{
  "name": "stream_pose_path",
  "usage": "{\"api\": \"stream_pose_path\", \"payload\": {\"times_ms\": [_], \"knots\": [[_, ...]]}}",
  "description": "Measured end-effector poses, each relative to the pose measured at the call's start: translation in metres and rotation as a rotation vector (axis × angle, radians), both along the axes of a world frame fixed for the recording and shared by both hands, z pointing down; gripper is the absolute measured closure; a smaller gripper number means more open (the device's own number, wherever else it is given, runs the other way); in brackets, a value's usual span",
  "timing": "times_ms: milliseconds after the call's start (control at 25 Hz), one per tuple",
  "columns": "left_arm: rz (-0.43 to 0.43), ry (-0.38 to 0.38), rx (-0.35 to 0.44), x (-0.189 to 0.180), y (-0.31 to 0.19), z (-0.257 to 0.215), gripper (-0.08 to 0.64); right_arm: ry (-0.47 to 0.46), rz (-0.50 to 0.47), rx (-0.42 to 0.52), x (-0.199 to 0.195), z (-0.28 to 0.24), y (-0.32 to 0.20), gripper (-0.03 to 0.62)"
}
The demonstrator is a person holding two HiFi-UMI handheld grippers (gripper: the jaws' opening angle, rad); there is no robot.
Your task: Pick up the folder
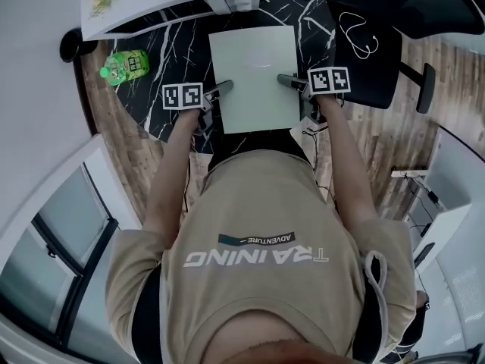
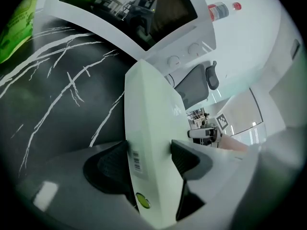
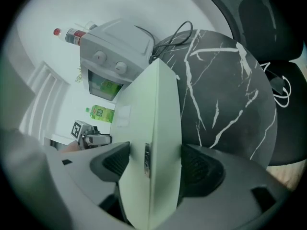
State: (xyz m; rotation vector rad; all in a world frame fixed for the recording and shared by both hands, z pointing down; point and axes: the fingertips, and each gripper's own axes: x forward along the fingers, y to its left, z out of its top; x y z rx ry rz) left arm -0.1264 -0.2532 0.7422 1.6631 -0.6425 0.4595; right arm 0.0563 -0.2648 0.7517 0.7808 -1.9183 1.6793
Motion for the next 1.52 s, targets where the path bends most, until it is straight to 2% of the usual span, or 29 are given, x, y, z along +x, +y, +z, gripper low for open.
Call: {"api": "stream_pose_path", "payload": {"times_ms": [200, 400, 600, 840, 1080, 1520], "knots": [[-0.010, 0.069, 0.011, 0.004, -0.002, 0.003, 0.268, 0.032, 0.003, 0.017, -0.002, 0.000, 0.001, 0.291], [-0.026, 0.081, 0.040, 0.004, -0.004, 0.002, 0.264, 0.020, 0.003, 0.024, -0.002, 0.000, 0.001, 0.291], [-0.007, 0.042, 0.041, 0.008, -0.004, -0.001, 0.259, 0.033, 0.003, 0.046, -0.001, -0.003, 0.001, 0.292], [-0.020, 0.018, 0.080, 0.001, -0.003, -0.011, 0.259, 0.029, 0.001, 0.073, -0.008, -0.012, 0.003, 0.293], [0.030, -0.012, 0.160, 0.003, -0.005, -0.033, 0.258, 0.057, -0.016, 0.158, -0.008, -0.034, 0.003, 0.293], [0.050, -0.070, 0.258, -0.005, 0.006, -0.063, 0.258, 0.115, -0.061, 0.312, -0.014, -0.076, 0.007, 0.293]]}}
